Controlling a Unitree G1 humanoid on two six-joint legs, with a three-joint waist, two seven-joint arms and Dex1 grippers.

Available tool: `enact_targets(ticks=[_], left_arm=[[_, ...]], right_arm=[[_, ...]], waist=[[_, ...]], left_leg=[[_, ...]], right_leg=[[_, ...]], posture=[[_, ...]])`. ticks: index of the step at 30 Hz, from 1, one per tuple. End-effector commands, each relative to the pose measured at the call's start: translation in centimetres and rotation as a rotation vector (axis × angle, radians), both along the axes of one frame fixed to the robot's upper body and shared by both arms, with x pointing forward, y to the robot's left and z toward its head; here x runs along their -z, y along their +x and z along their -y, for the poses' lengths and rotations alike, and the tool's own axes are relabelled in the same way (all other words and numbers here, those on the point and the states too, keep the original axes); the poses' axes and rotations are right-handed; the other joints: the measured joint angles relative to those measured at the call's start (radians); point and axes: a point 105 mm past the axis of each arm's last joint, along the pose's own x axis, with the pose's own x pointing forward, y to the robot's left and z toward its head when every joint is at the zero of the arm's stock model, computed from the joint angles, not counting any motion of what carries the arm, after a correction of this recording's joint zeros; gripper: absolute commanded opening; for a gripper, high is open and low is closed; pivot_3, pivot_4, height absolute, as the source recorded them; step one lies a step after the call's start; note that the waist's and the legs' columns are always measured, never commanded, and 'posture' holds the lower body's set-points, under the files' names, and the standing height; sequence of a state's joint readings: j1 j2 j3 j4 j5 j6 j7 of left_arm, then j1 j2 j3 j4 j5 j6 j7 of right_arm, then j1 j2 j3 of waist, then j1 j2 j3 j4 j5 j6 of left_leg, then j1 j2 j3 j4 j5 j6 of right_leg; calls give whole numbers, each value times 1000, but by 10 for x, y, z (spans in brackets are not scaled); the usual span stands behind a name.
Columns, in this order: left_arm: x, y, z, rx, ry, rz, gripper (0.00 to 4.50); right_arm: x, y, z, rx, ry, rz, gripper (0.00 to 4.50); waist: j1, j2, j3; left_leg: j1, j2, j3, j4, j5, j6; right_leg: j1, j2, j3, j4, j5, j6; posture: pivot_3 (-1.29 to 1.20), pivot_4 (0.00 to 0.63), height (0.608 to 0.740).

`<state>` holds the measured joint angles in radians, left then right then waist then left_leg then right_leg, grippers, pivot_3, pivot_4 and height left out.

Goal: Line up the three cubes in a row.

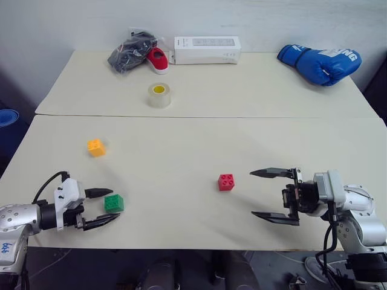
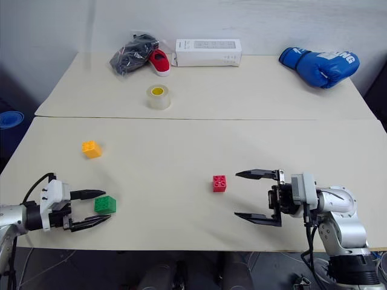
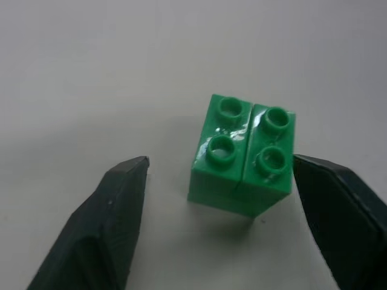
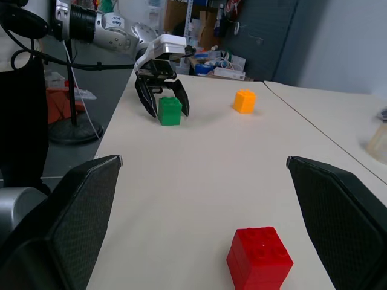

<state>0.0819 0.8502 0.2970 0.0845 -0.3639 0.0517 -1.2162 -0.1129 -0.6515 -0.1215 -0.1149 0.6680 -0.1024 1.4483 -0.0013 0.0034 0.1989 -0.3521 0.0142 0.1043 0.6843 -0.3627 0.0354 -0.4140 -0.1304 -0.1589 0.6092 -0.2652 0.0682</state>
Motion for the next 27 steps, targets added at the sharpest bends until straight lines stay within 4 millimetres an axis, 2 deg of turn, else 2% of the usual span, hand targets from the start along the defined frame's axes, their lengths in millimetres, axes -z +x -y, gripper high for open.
enact_targets(ticks=[1,4,5,8,11,16,22,27], left_arm=[[-2,1,3,52,28,18,2581],[-11,9,14,99,6,42,1652],[-16,12,23,126,-11,43,1487],[-35,24,61,254,-48,64,1487],[-43,35,96,373,-39,71,1487],[-38,61,149,524,23,48,1487],[-22,94,180,530,135,40,1487],[-12,95,189,565,169,13,1487]], right_arm=[[-7,-4,4,26,3,39,4500],[-7,-6,11,62,-6,44,4500],[-7,-6,13,76,-7,47,4500],[-11,-8,21,126,-7,53,4500],[-13,-11,27,164,-7,51,4500],[-11,-16,30,206,-3,42,4500],[-11,-19,26,239,6,45,4500],[-11,-21,22,264,18,47,4500]], waist=[[0,0,0],[5,0,0],[6,0,0],[21,0,0],[28,-1,0],[28,-1,-1],[23,-1,-1],[26,-2,-1]], left_leg=[[0,0,0,0,0,0],[0,0,0,0,0,0],[0,0,0,0,1,0],[0,-1,0,0,1,1],[0,-2,0,1,1,1],[0,-3,1,1,4,2],[1,0,4,2,5,2],[0,0,3,4,5,1]], right_leg=[[0,0,0,0,0,0],[0,0,0,0,0,0],[0,0,0,0,0,0],[0,-1,0,1,0,1],[1,-1,0,1,1,1],[1,3,0,1,1,2],[1,13,1,1,2,3],[1,13,3,1,2,3]], posture=[[0,150,740],[0,150,740],[0,150,740],[0,150,740],[0,150,740],[0,150,740],[0,150,740],[0,150,740]])
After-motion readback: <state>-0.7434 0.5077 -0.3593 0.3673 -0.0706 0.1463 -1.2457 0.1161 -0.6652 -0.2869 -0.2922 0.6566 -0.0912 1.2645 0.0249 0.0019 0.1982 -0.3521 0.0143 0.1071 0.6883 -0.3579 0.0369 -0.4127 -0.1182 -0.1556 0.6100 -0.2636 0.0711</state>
